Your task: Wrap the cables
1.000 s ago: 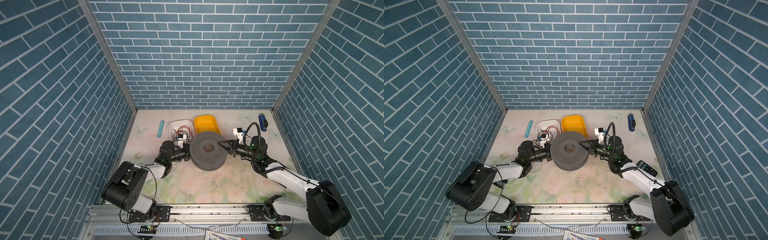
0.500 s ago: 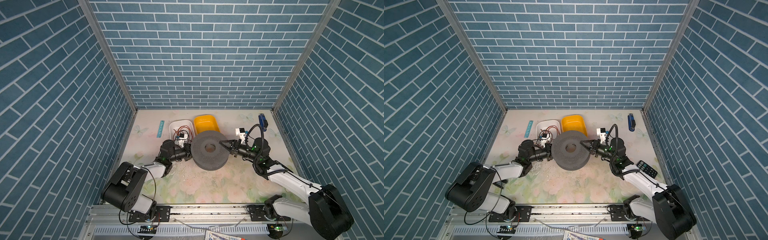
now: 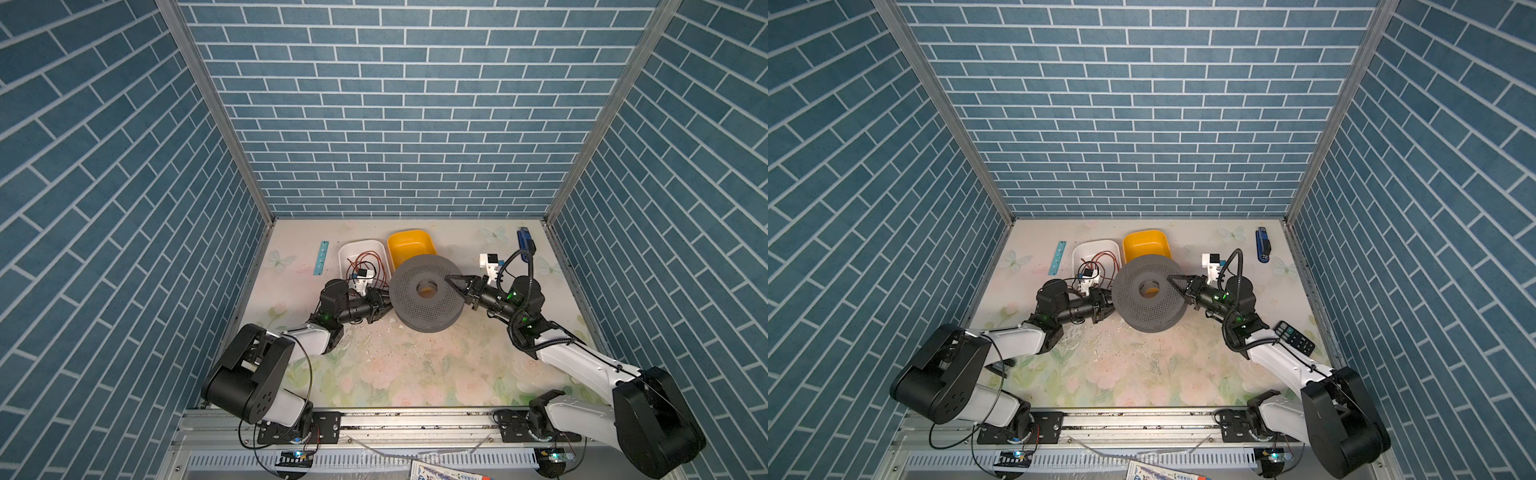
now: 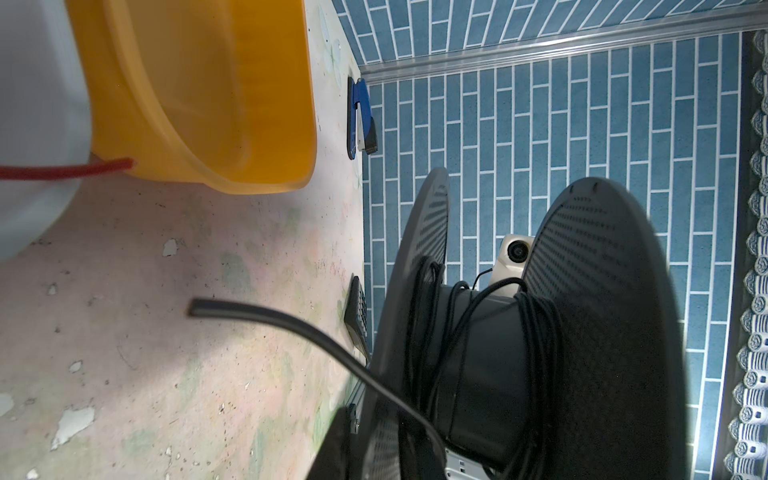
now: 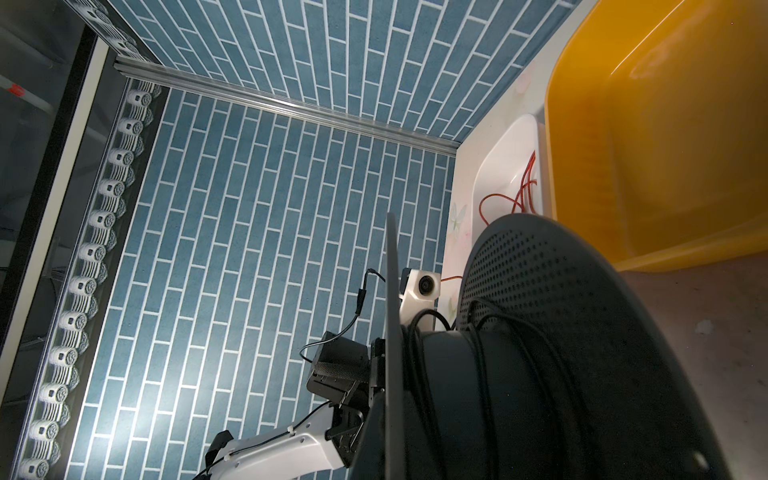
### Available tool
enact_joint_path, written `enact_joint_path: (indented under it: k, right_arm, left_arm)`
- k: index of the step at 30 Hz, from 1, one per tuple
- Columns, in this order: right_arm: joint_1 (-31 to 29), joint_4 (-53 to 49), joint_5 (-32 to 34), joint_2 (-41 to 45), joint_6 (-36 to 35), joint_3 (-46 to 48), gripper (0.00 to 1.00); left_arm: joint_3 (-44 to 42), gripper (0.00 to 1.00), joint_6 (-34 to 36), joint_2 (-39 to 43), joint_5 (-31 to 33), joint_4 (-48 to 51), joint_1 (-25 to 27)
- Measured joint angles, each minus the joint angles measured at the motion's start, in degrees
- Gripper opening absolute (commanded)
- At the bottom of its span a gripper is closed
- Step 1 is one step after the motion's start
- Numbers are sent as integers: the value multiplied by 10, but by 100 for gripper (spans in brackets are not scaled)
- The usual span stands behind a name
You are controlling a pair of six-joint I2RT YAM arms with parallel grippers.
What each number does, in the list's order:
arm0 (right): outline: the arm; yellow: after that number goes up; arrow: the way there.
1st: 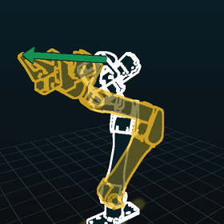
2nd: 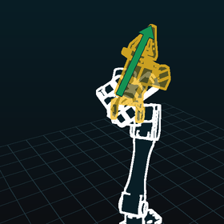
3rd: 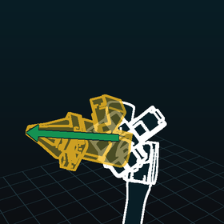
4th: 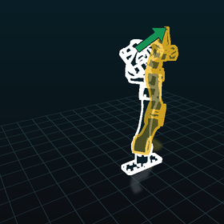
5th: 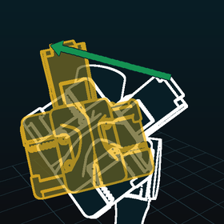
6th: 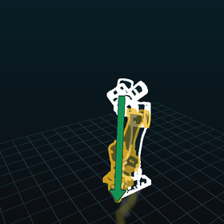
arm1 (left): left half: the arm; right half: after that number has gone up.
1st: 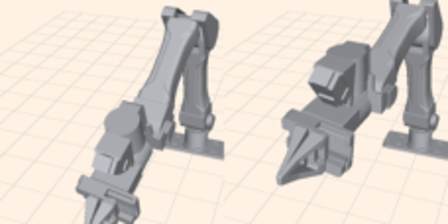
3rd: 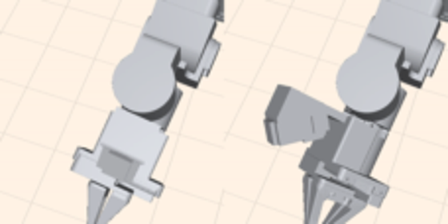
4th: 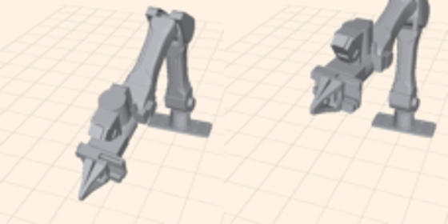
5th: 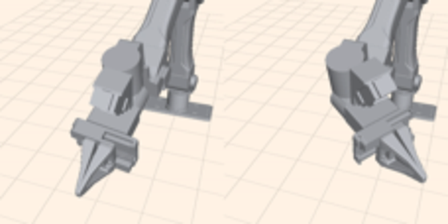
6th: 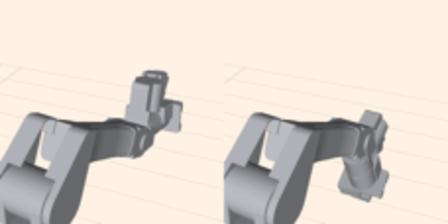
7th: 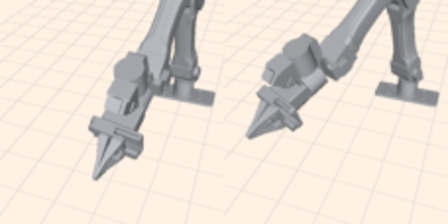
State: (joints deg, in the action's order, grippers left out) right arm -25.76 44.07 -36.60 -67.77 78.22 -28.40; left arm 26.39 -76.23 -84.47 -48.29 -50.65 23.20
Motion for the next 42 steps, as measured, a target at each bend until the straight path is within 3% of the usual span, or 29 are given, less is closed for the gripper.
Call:
enact_joint_path:
  k: [12, 42]
  right_arm:
    - [9, 31, 2, -9, 16, 16, 0]
    - [14, 120, 25, -47, 76, 88, 0]
  left_arm:
    - [-1, 32, 0, -7, -9, -5, -1]
    - [-9, 30, 0, -96, -9, -56, -3]
